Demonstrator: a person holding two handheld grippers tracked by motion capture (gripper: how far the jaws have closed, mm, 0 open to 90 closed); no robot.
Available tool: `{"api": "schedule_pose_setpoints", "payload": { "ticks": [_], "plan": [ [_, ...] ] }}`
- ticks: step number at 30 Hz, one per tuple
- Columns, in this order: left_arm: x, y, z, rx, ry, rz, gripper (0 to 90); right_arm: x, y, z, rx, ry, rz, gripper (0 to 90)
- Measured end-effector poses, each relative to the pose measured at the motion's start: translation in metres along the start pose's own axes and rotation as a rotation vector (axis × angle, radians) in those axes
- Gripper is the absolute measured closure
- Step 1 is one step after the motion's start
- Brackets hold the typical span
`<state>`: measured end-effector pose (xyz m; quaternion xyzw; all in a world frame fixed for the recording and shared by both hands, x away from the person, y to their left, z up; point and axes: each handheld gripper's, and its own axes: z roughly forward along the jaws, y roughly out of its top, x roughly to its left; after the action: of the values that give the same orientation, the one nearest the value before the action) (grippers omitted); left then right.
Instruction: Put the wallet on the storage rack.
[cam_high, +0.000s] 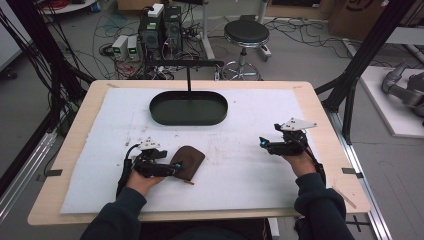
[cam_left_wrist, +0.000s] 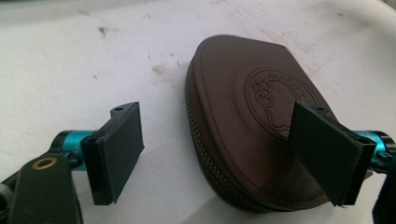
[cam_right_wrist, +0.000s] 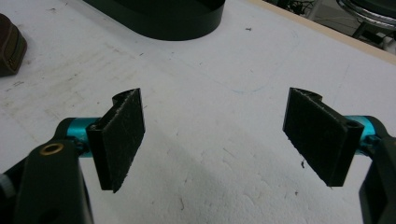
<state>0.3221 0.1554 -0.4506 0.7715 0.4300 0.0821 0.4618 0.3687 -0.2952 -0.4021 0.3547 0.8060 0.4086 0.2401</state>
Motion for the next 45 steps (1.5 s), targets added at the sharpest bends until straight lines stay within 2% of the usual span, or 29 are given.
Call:
{"api": "schedule_pose_setpoints", "payload": {
  "ticks": [2,7,11,15,17,18,22,24,25,26,29,33,37,41,45],
  "plan": [
    [0.001,-0.001,0.001,0.033,-0.044,-0.046,18.0,0.001,0.0,0.0,0.002,-0.002,0.004,21.3],
    [-0.003,0.0,0.002,0.037,-0.037,-0.025,17.1,0.002,0.0,-0.002,-0.002,-0.001,-0.008,21.5],
    [-0.003,0.002,-0.001,0.004,-0.048,-0.008,18.0,0.0,0.0,-0.004,-0.014,-0.004,-0.001,21.5],
    [-0.008,0.004,-0.001,-0.03,-0.078,-0.003,18.0,-0.001,0.0,-0.003,-0.008,-0.002,0.001,21.5],
    [-0.01,0.004,0.002,-0.014,-0.078,0.012,18.0,-0.001,0.0,-0.003,-0.008,0.001,-0.005,21.6],
    [-0.011,0.002,0.005,0.014,-0.079,0.018,18.0,0.0,0.0,-0.003,-0.01,0.002,-0.005,21.6],
    [-0.011,-0.001,0.008,0.04,-0.082,-0.007,17.8,0.0,0.0,-0.003,-0.009,0.002,-0.006,21.6],
    [-0.012,-0.001,0.009,0.042,-0.077,0.001,18.0,0.0,0.0,-0.003,-0.008,0.003,-0.004,21.7],
    [-0.013,-0.001,0.008,0.043,-0.095,0.002,19.2,0.001,0.0,-0.003,-0.007,0.004,-0.003,21.7],
    [-0.012,-0.002,0.008,0.039,-0.123,-0.005,29.5,0.0,0.0,-0.002,-0.01,0.006,-0.002,21.7],
    [-0.011,-0.002,0.007,0.037,-0.126,-0.009,31.5,0.0,0.001,-0.002,-0.011,0.006,-0.006,21.7],
    [-0.013,-0.003,0.004,0.013,-0.13,0.025,40.7,0.001,0.001,-0.001,-0.011,0.006,-0.006,21.7],
    [-0.007,-0.004,0.001,-0.02,-0.145,-0.009,52.4,0.0,0.001,0.0,-0.008,0.01,-0.006,21.7],
    [-0.008,-0.003,-0.001,-0.045,-0.145,0.008,59.0,0.0,0.001,0.001,-0.001,0.013,-0.009,21.7],
    [-0.008,0.003,-0.01,-0.106,-0.136,0.041,68.0,0.0,0.001,0.001,-0.002,0.01,-0.002,21.7]
  ]
}}
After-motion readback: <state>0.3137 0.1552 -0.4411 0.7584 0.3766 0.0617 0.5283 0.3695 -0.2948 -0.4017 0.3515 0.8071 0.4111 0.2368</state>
